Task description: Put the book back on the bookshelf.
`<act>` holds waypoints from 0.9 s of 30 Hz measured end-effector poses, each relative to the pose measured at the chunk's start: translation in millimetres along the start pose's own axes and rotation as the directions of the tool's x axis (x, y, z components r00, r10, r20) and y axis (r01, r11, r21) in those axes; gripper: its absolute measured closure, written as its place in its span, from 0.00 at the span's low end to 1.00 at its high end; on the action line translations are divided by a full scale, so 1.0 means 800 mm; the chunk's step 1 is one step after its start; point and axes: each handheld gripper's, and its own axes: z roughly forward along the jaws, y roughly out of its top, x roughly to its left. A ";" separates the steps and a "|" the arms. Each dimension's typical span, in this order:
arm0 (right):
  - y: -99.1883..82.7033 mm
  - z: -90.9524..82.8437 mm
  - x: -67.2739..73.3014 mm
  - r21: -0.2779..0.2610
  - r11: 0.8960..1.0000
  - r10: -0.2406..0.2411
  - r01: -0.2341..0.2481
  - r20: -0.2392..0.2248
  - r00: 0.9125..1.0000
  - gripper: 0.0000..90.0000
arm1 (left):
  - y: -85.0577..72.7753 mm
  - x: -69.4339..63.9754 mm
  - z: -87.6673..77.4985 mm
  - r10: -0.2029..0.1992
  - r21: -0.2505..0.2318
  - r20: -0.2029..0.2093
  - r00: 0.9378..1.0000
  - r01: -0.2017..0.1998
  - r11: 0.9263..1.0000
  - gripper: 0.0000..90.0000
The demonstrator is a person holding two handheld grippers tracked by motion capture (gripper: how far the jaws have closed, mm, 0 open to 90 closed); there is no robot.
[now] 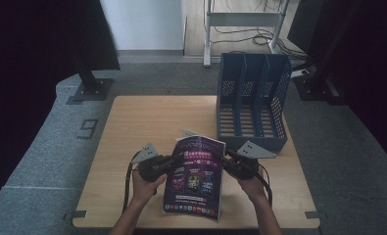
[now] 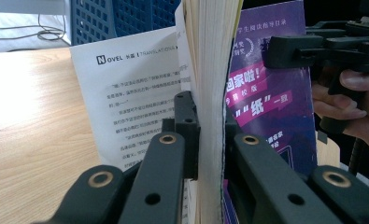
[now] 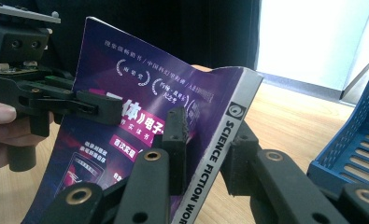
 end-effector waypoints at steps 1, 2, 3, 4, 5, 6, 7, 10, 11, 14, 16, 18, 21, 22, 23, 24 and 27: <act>0.000 0.000 0.000 0.000 1.000 -0.001 0.001 0.000 1.000 0.81 | 0.000 0.000 0.000 0.000 0.000 -0.001 1.000 0.000 1.000 0.95; 0.000 0.000 0.001 0.000 1.000 -0.003 0.003 0.001 1.000 0.81 | 0.001 0.000 0.000 0.001 0.000 -0.001 1.000 -0.001 1.000 0.95; 0.001 -0.001 0.001 -0.002 1.000 -0.006 0.006 0.004 1.000 0.81 | 0.002 0.000 0.000 0.003 0.001 0.001 1.000 -0.003 1.000 0.95; 0.001 -0.001 0.002 -0.004 1.000 -0.010 0.010 0.004 1.000 0.81 | 0.003 0.000 0.001 0.000 -0.001 0.000 1.000 0.000 1.000 0.95; 0.002 -0.001 0.003 -0.008 1.000 -0.012 0.012 0.007 1.000 0.81 | 0.005 -0.001 0.000 0.005 -0.001 0.001 1.000 -0.005 1.000 0.95; 0.003 -0.002 0.003 -0.011 1.000 -0.017 0.017 0.010 1.000 0.81 | 0.006 -0.001 0.000 0.009 -0.006 0.000 1.000 -0.009 1.000 0.95; 0.005 -0.003 0.004 -0.016 1.000 -0.019 0.019 0.012 1.000 0.81 | 0.008 -0.002 0.000 0.014 -0.010 0.000 1.000 -0.014 1.000 0.95; 0.009 -0.008 0.007 -0.039 0.999 -0.029 0.030 0.015 0.999 0.82 | 0.016 -0.004 -0.003 0.025 -0.033 0.002 1.000 -0.025 0.999 0.95; 0.011 -0.010 0.009 -0.049 0.998 -0.034 0.034 0.016 0.999 0.82 | 0.018 -0.006 -0.005 0.029 -0.045 0.003 1.000 -0.029 0.999 0.95; 0.019 -0.019 0.019 -0.077 0.994 -0.075 0.076 0.018 0.997 0.83 | 0.022 -0.010 -0.011 0.037 -0.071 0.012 0.999 -0.036 0.997 0.95; 0.024 -0.026 0.029 -0.094 0.988 -0.122 0.124 0.020 0.992 0.83 | 0.023 -0.013 -0.015 0.045 -0.083 0.021 0.999 -0.043 0.996 0.95; 0.026 -0.030 0.035 -0.104 0.981 -0.160 0.161 0.017 0.987 0.82 | 0.023 -0.015 -0.018 0.049 -0.091 0.032 0.998 -0.046 0.995 0.95; 0.026 -0.032 0.032 -0.118 0.984 -0.145 0.136 -0.070 0.987 0.75 | 0.023 -0.017 -0.020 0.066 -0.083 0.058 0.996 -0.061 0.995 0.95; 0.026 -0.032 0.031 -0.119 0.985 -0.138 0.127 -0.088 0.986 0.74 | 0.023 -0.017 -0.019 0.070 -0.082 0.060 0.996 -0.065 0.995 0.95; 0.025 -0.031 0.030 -0.119 0.985 -0.135 0.124 -0.094 0.986 0.74 | 0.022 -0.018 -0.019 0.076 -0.080 0.065 0.995 -0.071 0.994 0.95; 0.025 -0.030 0.028 -0.117 0.986 -0.129 0.117 -0.101 0.987 0.73 | 0.022 -0.019 -0.018 0.076 -0.080 0.077 0.994 -0.069 0.994 0.95; 0.026 -0.026 0.023 -0.099 0.991 -0.099 0.091 -0.081 0.992 0.71 | 0.022 -0.022 -0.015 0.077 -0.085 0.101 0.992 -0.069 0.994 0.95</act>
